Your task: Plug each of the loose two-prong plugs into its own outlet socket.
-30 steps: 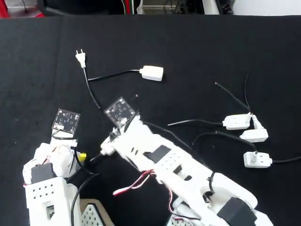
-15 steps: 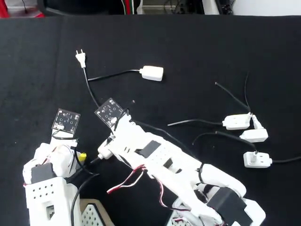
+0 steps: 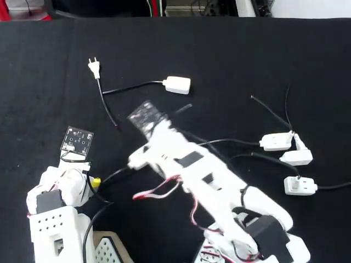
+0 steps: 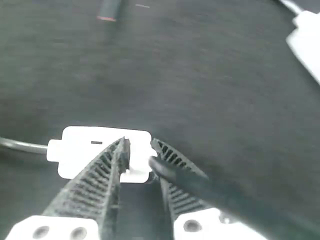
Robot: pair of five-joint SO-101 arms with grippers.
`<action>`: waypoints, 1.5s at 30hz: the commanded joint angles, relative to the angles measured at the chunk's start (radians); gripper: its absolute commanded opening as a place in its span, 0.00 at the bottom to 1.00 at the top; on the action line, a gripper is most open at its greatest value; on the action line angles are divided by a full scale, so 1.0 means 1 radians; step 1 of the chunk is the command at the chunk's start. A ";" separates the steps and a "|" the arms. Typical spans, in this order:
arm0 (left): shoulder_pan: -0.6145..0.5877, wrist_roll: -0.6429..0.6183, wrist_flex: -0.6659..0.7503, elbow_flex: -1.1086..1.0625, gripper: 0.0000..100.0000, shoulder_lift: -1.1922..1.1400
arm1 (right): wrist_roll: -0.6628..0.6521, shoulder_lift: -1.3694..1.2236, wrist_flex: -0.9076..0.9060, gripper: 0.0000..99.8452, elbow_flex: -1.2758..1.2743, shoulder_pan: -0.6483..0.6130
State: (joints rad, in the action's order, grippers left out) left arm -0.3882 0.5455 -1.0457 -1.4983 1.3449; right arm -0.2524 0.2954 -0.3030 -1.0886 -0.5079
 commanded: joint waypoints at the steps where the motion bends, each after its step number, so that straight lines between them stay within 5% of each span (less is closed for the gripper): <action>1: -0.007 0.009 -0.002 0.007 0.30 0.008 | -0.055 -0.012 -0.021 0.01 0.050 0.176; 16: -0.002 0.008 0.002 0.005 0.30 0.008 | -0.463 -0.022 -0.012 0.01 0.119 0.770; 22: -0.001 0.008 0.005 -0.004 0.30 0.008 | -0.562 -0.145 -0.012 0.02 0.206 0.902; 27: 0.001 0.005 0.002 0.001 0.30 0.008 | -0.537 -0.277 -0.015 0.08 0.283 0.887; 34: 0.002 0.005 0.003 0.002 0.30 0.008 | -0.318 -0.170 -0.032 0.22 0.294 0.838; 45: 0.002 0.005 0.002 0.004 0.30 0.008 | -0.098 0.318 -0.738 0.31 0.568 0.776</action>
State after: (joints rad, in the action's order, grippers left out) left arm -0.3882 0.5485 -1.0457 -1.5075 1.3449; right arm -0.3905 0.4718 -0.8646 -0.6636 0.2977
